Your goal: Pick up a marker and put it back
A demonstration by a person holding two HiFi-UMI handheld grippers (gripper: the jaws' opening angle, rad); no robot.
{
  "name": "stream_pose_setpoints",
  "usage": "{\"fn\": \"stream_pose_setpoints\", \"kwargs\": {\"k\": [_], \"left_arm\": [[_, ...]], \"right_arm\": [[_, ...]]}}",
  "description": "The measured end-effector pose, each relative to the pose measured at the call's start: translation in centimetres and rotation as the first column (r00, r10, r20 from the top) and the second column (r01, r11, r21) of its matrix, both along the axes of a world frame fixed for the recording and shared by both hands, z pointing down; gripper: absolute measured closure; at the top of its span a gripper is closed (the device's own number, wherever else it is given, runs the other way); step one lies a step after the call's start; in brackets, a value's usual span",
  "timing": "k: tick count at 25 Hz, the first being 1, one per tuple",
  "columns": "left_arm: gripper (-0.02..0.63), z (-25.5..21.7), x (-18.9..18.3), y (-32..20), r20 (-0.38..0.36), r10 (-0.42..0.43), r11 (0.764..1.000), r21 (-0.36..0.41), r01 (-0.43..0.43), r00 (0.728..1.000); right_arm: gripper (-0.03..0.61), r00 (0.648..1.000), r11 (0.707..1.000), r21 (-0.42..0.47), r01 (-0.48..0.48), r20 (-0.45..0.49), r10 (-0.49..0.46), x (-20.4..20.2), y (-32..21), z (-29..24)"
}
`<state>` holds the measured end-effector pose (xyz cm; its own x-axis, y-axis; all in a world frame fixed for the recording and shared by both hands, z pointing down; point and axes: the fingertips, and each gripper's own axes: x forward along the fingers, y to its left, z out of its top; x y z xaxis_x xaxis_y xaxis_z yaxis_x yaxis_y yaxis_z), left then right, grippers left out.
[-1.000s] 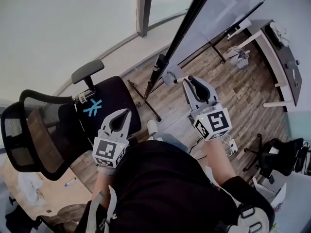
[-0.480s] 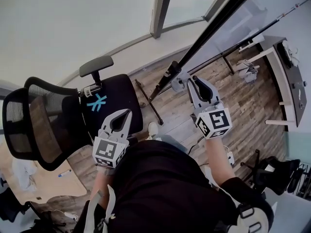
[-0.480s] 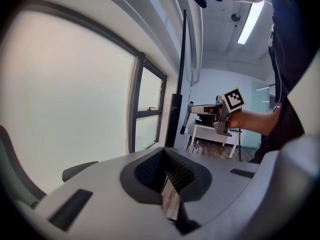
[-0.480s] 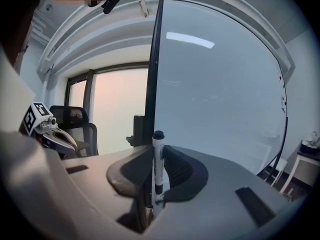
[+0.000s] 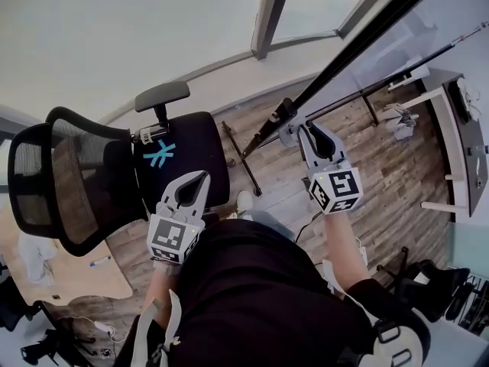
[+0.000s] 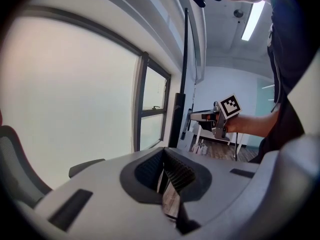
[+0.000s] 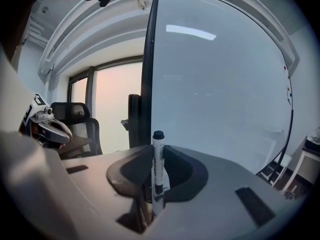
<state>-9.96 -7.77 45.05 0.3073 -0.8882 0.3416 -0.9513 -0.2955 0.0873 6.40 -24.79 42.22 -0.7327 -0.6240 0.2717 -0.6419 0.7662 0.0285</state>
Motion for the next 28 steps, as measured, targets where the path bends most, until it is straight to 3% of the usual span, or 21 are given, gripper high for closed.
{"fn": "stream_pose_setpoints", "kwargs": {"k": [28], "left_arm": [[0.604, 0.2, -0.9, 1.4, 0.011, -0.06, 0.998, -0.012, 0.06, 0.998]], "right_arm": [[0.499, 0.997, 0.996, -0.087, 0.031, -0.069, -0.037, -1.2, -0.4, 5.9]]}}
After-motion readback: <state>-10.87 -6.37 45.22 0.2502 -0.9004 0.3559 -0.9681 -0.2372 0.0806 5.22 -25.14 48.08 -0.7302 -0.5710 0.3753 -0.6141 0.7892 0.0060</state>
